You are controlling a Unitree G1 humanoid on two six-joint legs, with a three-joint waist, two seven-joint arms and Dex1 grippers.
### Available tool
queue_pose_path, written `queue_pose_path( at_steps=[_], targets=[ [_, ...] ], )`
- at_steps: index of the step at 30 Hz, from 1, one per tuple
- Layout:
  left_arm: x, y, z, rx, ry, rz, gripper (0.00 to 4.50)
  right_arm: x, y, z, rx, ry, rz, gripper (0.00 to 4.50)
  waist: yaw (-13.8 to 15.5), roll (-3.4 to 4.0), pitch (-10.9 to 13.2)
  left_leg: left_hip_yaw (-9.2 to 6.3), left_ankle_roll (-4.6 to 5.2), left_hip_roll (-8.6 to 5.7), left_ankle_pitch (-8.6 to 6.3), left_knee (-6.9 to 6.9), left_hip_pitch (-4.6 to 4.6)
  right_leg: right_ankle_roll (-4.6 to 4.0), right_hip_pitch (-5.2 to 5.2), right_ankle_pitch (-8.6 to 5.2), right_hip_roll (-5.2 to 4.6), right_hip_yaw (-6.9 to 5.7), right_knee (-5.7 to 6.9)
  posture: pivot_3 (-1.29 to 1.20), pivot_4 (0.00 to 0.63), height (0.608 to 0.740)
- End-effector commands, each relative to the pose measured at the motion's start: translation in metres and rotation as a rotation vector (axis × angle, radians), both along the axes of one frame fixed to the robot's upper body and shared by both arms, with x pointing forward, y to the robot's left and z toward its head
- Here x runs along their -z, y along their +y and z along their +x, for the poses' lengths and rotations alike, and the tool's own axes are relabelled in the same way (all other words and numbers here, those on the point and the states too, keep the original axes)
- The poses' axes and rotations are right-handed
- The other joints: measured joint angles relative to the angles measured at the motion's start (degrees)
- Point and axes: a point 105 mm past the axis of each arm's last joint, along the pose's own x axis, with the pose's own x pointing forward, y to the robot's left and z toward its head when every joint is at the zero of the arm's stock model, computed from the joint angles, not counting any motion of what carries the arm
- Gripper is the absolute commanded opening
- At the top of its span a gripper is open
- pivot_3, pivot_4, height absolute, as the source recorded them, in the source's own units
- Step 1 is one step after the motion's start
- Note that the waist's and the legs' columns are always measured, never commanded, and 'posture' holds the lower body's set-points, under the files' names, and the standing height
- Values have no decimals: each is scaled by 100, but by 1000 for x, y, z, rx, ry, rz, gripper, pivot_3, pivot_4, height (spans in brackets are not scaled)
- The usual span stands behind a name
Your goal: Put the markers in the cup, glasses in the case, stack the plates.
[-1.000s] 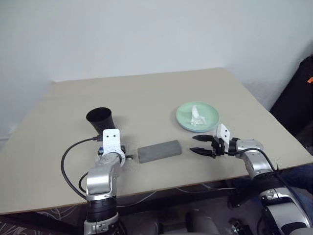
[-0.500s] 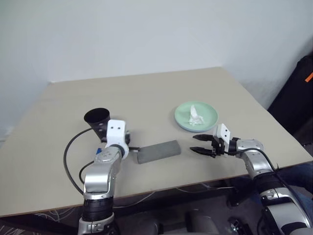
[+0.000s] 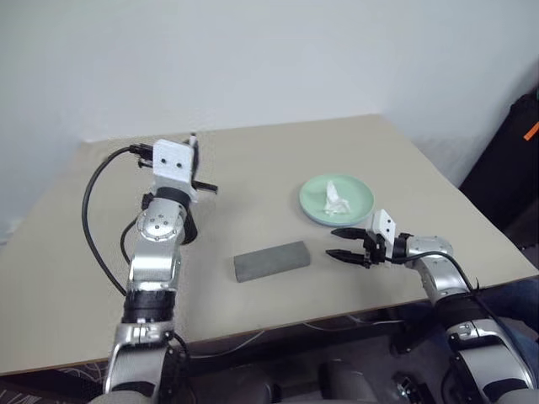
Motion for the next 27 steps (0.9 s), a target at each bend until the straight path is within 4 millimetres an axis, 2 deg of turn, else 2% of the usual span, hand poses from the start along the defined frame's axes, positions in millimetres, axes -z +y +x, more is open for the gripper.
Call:
queue_pose_path(
  at_steps=[1,8,13,17,23,27],
  targets=[
    [-18,13,6,-56,-117,29,19,-16,-1,6,6,-59,20,2750,1,0,0,0,0,-1,-1,-1,-1,0,-1,0,-2,0,-2,0,0,740],
    [-1,16,17,-63,-118,30,19,-16,-2,5,15,-61,20,2750,6,-2,-1,-2,6,-5,-11,-2,-11,-1,-8,2,-8,-2,-12,0,0,740],
    [2,18,19,-90,-124,21,1482,-16,-4,4,22,-60,19,2750,4,-2,-2,-2,8,-4,-13,-2,-12,0,-8,2,-8,-3,-14,0,0,740],
    [3,18,19,-90,-125,19,2855,-15,-5,4,23,-59,19,2750,1,-2,-2,-1,8,-4,-14,-2,-11,0,-8,2,-8,-3,-12,0,0,740],
    [-4,18,11,-72,-137,-54,2855,-17,-1,4,13,-63,26,2750,2,-2,-2,-1,9,-3,-13,-1,-11,0,-8,2,-8,-4,-10,0,0,740],
    [-8,17,-3,-3,-97,-128,2855,-24,2,2,-6,-63,58,2750,-17,-1,-2,2,8,-1,-16,-2,-10,0,-11,2,-7,-2,-9,0,0,740]
  ],
)
